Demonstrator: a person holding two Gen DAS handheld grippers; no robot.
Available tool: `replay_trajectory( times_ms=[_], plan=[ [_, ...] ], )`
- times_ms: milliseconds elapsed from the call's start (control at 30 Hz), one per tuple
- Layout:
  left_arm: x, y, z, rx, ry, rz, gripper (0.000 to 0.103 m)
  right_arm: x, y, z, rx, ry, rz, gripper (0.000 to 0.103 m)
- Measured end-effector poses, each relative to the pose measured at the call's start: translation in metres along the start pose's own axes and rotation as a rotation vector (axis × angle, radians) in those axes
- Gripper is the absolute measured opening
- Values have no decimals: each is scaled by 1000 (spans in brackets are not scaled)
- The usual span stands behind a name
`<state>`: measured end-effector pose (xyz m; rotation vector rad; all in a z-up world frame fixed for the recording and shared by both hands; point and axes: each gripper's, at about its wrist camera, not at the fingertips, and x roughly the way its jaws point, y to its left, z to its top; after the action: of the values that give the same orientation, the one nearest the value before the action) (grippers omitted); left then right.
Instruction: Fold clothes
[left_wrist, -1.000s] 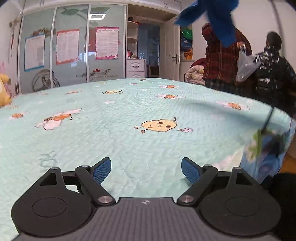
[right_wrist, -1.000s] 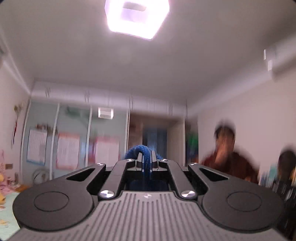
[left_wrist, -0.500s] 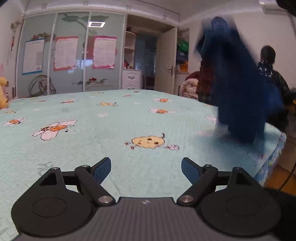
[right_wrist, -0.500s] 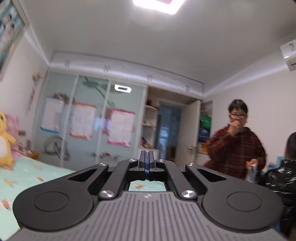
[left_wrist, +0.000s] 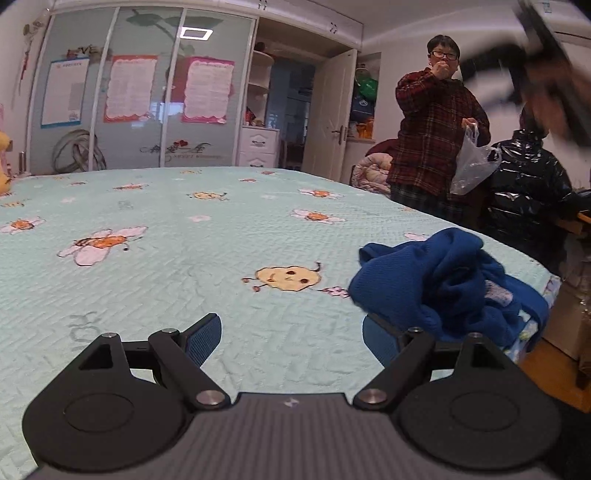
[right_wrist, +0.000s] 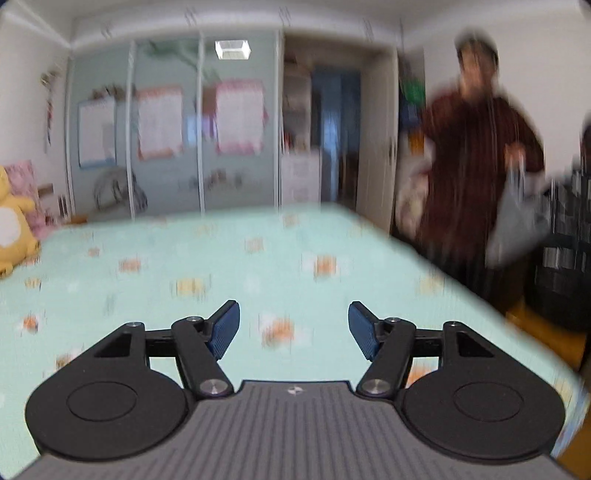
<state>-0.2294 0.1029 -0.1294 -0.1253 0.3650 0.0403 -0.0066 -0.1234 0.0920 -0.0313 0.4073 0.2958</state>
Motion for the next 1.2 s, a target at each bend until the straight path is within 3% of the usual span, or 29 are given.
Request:
replay_trajectory(
  times_ms=[200, 333, 600, 800, 833, 867, 933, 967, 1067, 1200],
  plan=[
    [31, -24, 16, 21, 122, -111, 88, 16, -24, -138, 160, 218, -11, 65],
    [63, -45, 23, -10, 212, -200, 88, 6, -44, -201, 289, 293, -17, 65],
    [150, -83, 32, -89, 365, -217, 88, -9, -81, -256, 518, 311, 8, 65],
    [200, -105, 38, -168, 463, -167, 86, -12, -105, -259, 577, 304, 33, 65],
    [202, -109, 39, -161, 462, -169, 84, -14, -106, -258, 568, 301, 30, 65],
    [203, -112, 39, -152, 458, -167, 75, -15, -107, -258, 560, 298, 27, 65],
    [202, -116, 40, -123, 442, -176, 54, -18, -109, -260, 559, 298, 26, 65],
    [200, -117, 42, -109, 429, -185, 34, -19, -110, -262, 567, 299, 26, 65],
    [189, -115, 50, -81, 362, -179, 25, -20, -113, -267, 591, 306, 22, 65],
    [167, -100, 74, -104, 248, -156, 23, -23, -110, -265, 599, 300, 25, 65]
  ],
)
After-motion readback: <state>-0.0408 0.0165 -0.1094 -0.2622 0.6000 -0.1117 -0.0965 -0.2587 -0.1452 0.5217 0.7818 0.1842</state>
